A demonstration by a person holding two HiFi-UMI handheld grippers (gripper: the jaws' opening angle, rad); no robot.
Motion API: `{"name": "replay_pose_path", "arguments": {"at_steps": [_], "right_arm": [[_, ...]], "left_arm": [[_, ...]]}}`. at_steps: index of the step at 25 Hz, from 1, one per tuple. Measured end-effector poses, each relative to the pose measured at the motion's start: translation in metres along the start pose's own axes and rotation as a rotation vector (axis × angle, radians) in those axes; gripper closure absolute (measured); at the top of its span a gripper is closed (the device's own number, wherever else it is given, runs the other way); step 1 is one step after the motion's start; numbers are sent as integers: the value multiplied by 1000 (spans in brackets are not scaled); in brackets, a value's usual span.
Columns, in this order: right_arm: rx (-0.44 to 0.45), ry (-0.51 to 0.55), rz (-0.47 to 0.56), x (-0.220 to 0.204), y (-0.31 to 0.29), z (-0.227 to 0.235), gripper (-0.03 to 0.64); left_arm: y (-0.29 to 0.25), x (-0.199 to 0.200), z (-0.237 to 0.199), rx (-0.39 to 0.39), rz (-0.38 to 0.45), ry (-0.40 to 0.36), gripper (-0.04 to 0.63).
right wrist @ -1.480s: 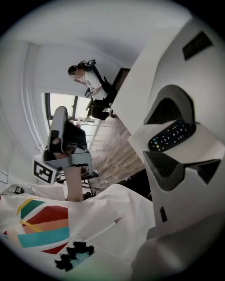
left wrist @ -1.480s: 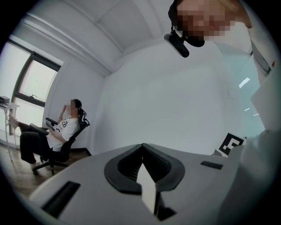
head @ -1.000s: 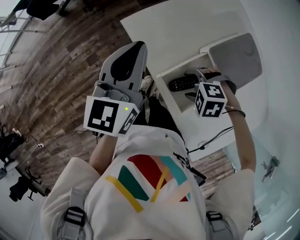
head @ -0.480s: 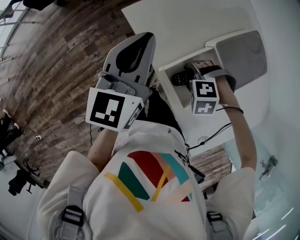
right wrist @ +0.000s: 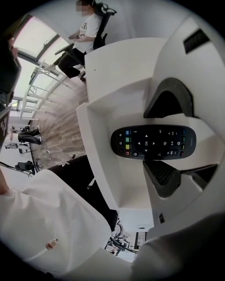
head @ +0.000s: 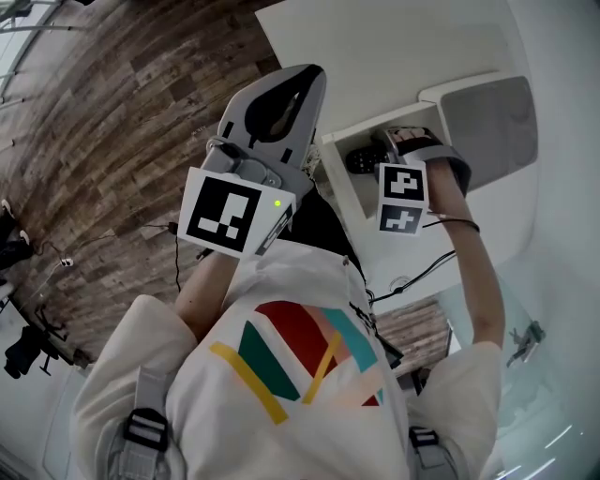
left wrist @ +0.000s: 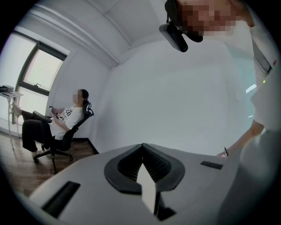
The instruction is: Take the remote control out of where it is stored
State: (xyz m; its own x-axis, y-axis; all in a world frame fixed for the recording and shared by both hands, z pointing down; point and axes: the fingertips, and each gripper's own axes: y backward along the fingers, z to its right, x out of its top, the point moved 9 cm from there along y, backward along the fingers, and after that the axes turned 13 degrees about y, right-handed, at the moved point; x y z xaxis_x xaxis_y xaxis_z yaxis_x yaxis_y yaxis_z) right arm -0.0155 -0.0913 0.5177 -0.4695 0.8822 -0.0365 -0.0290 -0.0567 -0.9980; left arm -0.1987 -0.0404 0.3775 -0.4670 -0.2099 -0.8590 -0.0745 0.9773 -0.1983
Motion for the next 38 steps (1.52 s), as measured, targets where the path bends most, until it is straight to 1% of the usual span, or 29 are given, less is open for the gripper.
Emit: {"name": "replay_pose_path", "arguments": {"at_steps": [1,4,7,9,11,14,18,22,26,29,33,38], "right_arm": [[1,0,-4,0,0,-1,308],[5,-1,-17,1,-1,0,313],[8,-2,-11,0,0,3,319],[8,1,-13,0,2,3,331],[10,9,-24,2,3,3,362],[12,18,-34,4,3,4,367],[1,8,-20,2,4,5,368],[0,8,-13,0,5,3,368],[-10,3,-9,0,4,5,370],[-35,-17,0,0,9,2,370],[-83,-46,22,-1,23,4,371],[-155,-132,68,-8,47,5,371]], "left_arm": [[0,-1,0,2,-7,2,588],[-2,1,-3,4,12,6,588],[-3,2,-7,15,7,8,588],[-1,2,-9,20,4,10,588],[0,3,-9,24,4,12,588],[1,4,-11,29,8,16,588],[1,5,-12,33,15,22,589],[0,7,-6,26,20,37,588],[-4,11,2,-3,13,14,588],[-4,12,11,-22,6,6,588],[-5,22,17,-28,23,-10,588],[-7,39,31,-60,54,-58,588]]}}
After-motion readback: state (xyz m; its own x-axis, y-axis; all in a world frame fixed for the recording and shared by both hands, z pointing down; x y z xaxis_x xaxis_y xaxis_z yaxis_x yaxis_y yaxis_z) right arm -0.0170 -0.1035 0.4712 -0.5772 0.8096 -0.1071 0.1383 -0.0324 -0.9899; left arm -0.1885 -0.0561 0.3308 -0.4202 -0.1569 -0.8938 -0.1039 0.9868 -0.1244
